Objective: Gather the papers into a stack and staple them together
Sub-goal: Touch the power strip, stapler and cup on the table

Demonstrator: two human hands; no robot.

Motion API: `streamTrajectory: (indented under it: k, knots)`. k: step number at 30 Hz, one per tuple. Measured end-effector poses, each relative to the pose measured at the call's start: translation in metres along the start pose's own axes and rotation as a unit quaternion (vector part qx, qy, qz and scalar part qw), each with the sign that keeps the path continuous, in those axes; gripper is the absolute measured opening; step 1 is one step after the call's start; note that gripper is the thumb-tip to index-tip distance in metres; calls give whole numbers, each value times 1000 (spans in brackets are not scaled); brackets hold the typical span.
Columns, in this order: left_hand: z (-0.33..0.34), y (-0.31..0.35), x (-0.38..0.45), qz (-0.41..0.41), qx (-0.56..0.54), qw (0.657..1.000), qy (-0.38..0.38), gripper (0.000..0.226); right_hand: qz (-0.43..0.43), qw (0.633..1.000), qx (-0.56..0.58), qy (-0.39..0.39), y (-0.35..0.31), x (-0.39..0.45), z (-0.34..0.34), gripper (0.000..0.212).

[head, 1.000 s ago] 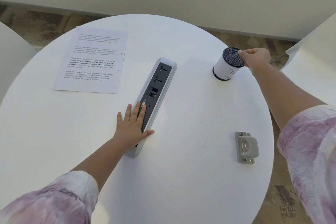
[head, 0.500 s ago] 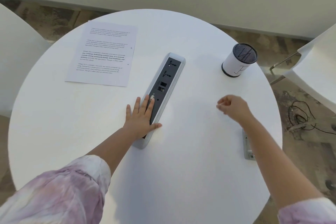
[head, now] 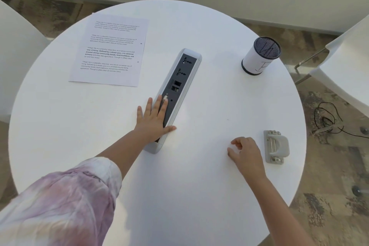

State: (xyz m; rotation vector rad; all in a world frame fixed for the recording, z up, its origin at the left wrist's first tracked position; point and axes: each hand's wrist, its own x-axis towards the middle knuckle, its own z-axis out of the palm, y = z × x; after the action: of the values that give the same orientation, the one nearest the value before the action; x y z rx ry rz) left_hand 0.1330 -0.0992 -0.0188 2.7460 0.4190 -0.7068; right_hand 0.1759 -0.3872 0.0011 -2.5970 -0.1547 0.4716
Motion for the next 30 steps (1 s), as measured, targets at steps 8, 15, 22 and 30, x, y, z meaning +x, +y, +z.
streamTrajectory:
  k: [8,15,22,30]
  knots:
    - [-1,1,0,-2,0,1000,-4,89,1,999,-30,43,-4,5,6,9]
    - [-1,0,0,-1,-4,1000,-4,90,-17,997,-66,40,-5,11,7,13]
    - [0,0,1,0,0,1000,-2,90,-14,999,-36,29,-16,35,5,15]
    - [1,-1,1,0,0,1000,1,89,77,986,150,9,-12,64,-7,19]
